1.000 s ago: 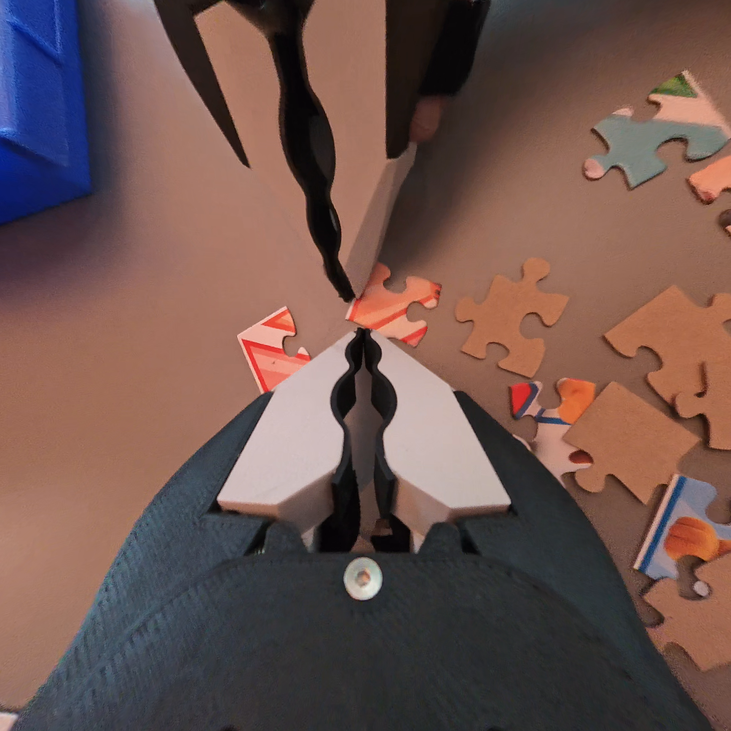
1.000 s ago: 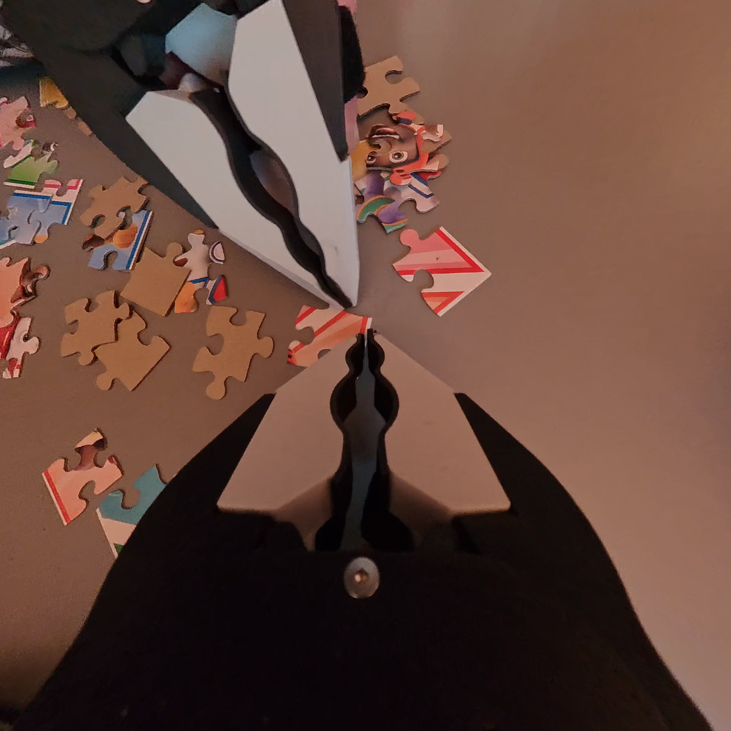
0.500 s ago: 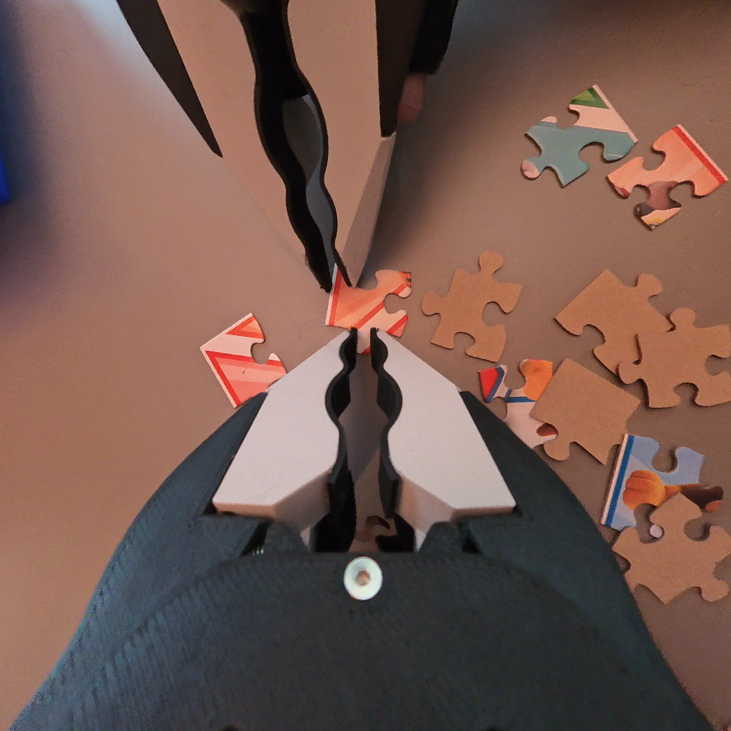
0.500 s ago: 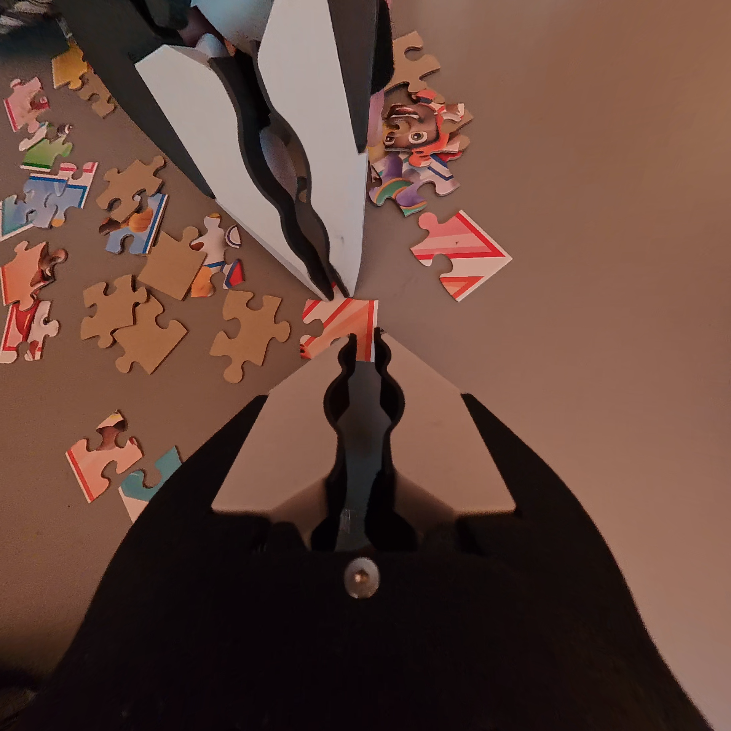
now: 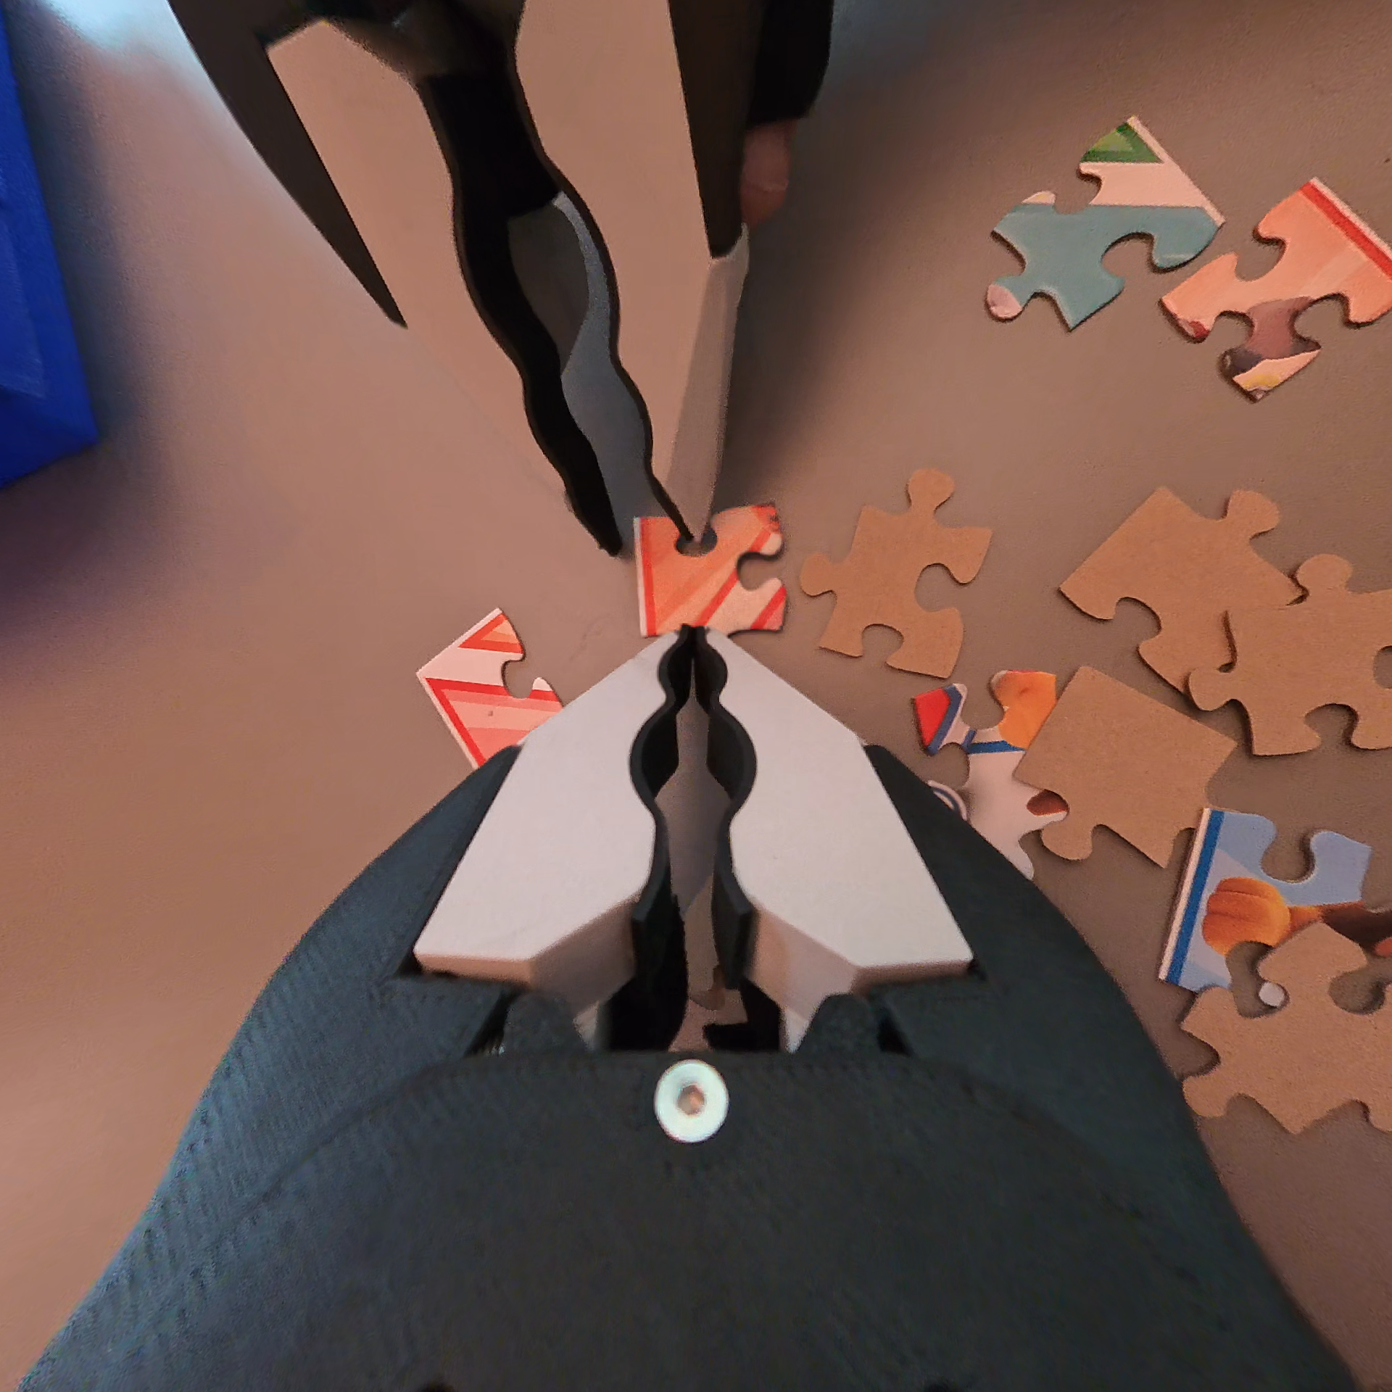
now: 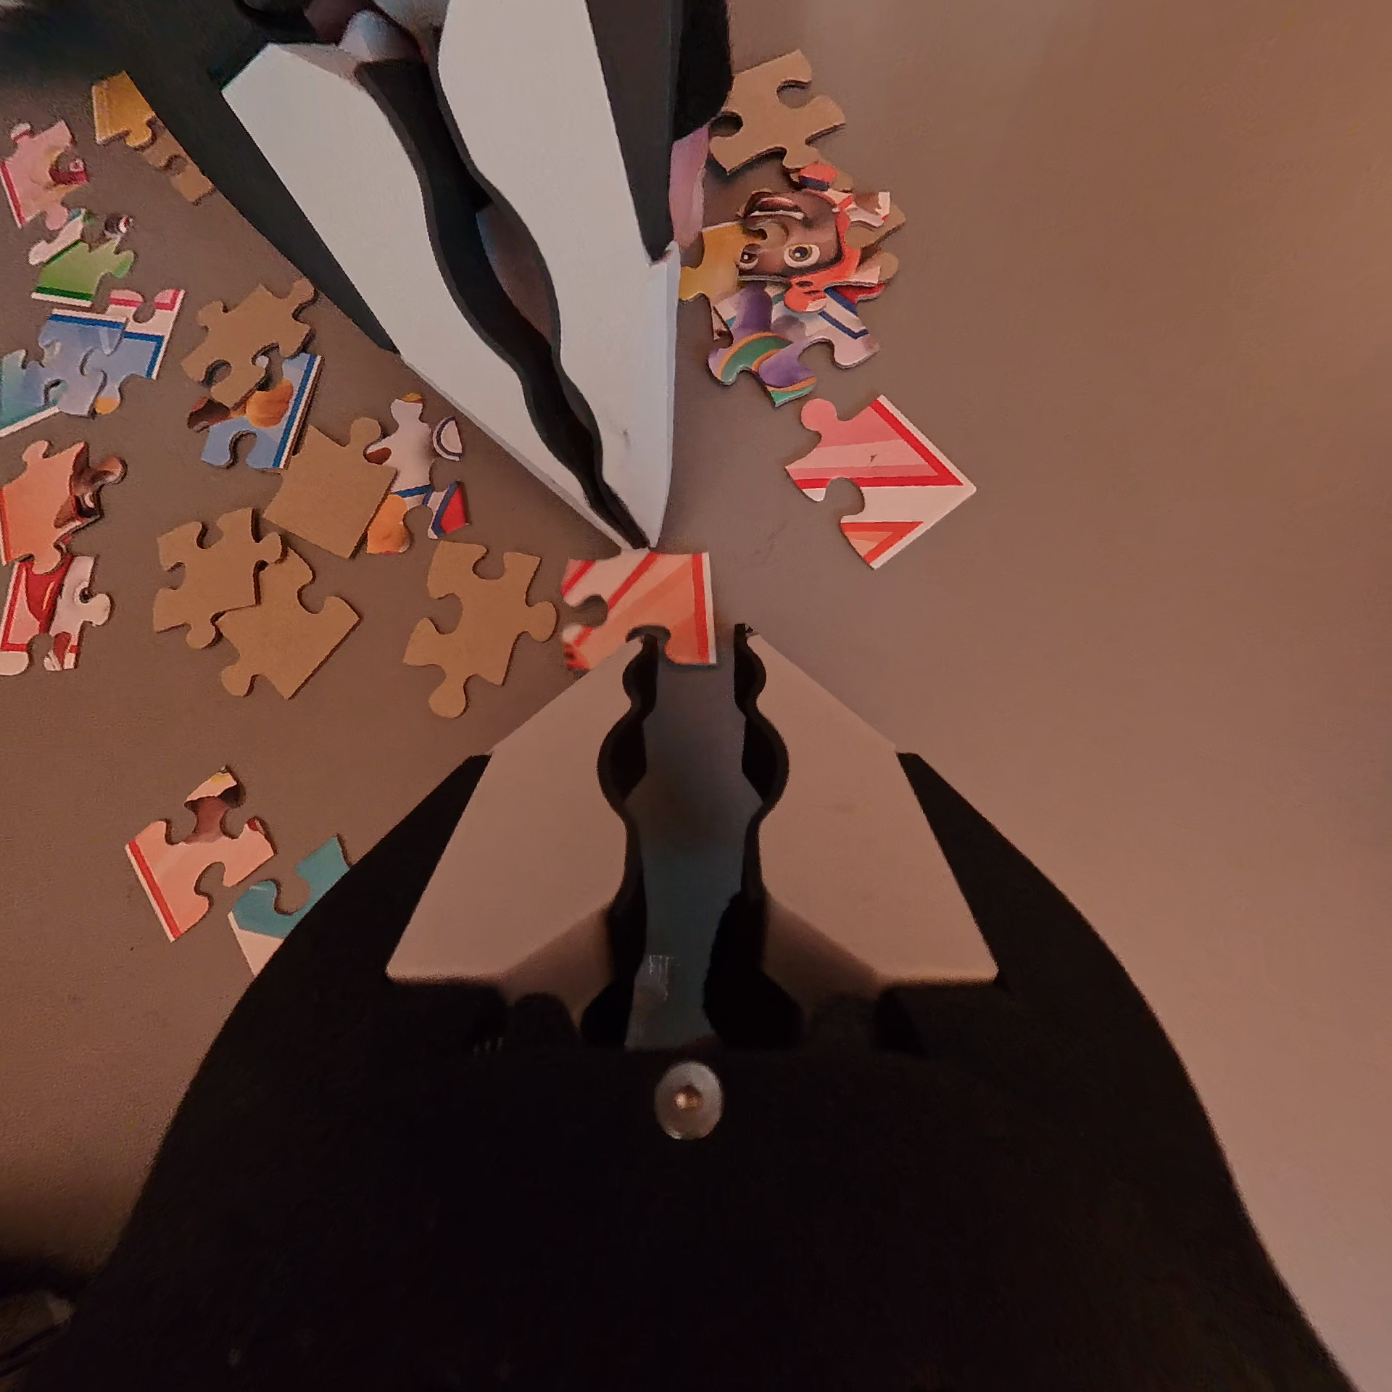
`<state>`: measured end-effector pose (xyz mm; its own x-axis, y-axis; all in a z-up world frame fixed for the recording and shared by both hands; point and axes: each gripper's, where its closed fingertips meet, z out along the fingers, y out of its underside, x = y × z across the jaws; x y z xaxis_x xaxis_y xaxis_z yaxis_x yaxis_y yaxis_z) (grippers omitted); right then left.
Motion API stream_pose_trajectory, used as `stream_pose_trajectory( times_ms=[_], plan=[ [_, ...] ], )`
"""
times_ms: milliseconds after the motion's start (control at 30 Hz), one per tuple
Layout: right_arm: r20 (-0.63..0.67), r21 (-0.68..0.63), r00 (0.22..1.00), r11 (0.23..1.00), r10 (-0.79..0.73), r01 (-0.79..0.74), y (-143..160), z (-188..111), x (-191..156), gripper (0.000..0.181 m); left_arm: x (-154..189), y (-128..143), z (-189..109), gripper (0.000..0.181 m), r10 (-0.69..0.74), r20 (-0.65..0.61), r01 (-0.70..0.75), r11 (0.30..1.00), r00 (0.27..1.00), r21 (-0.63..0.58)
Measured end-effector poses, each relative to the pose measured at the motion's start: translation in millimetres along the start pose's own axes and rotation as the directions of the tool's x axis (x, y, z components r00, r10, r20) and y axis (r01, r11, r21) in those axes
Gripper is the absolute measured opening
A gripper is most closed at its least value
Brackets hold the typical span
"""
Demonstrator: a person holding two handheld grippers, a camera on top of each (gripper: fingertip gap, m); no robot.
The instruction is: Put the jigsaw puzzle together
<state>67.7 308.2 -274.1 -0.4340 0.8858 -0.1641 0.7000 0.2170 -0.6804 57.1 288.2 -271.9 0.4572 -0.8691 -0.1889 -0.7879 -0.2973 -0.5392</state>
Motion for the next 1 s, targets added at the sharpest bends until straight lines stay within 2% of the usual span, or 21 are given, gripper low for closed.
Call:
stream_pose_trajectory(
  times_ms=[133, 233, 300, 333, 467, 733, 900, 1000],
  plan=[
    [-0.013, -0.010, 1.000, 1.000, -0.018, 0.018, 0, 1, 0, 0.017, 1, 1, -1, 0.000, 0.021, -0.002, -0.021, 0.999, 1.000, -0.037],
    [-0.015, -0.019, 0.999, 0.999, -0.030, 0.030, 1, 1, -1, 0.010, 6, 4, 0, 0.000, -0.014, -0.044, 0.011, 0.999, 0.999, -0.049],
    [-0.018, -0.021, 0.999, 0.999, -0.031, 0.031, 1, 1, -1, 0.010, 9, 6, 2, 0.016, -0.026, -0.054, 0.023, 0.999, 0.998, -0.049],
    [-0.019, -0.022, 0.999, 0.999, -0.034, 0.033, 1, 2, -1, 0.009, 10, 5, 2, 0.017, -0.041, -0.066, 0.038, 0.998, 0.997, -0.042],
    [-0.009, -0.015, 0.999, 0.999, -0.040, 0.040, -1, 4, -5, 0.007, 14, 4, 2, 0.008, -0.041, -0.090, 0.037, 0.998, 0.995, -0.044],
    [0.014, 0.009, 1.000, 1.000, -0.025, 0.025, -2, 5, -7, 0.007, 9, 2, 2, 0.000, 0.008, -0.030, -0.009, 0.999, 1.000, -0.040],
    [0.004, 0.006, 1.000, 1.000, -0.023, 0.023, -1, 3, -5, 0.011, 11, 3, 3, 0.000, 0.023, -0.026, -0.025, 0.998, 0.999, -0.055],
    [0.002, -0.002, 1.000, 1.000, -0.026, 0.026, 1, 2, -6, 0.013, 15, 5, 1, 0.000, -0.019, -0.062, 0.016, 0.998, 0.998, -0.055]
  ],
)
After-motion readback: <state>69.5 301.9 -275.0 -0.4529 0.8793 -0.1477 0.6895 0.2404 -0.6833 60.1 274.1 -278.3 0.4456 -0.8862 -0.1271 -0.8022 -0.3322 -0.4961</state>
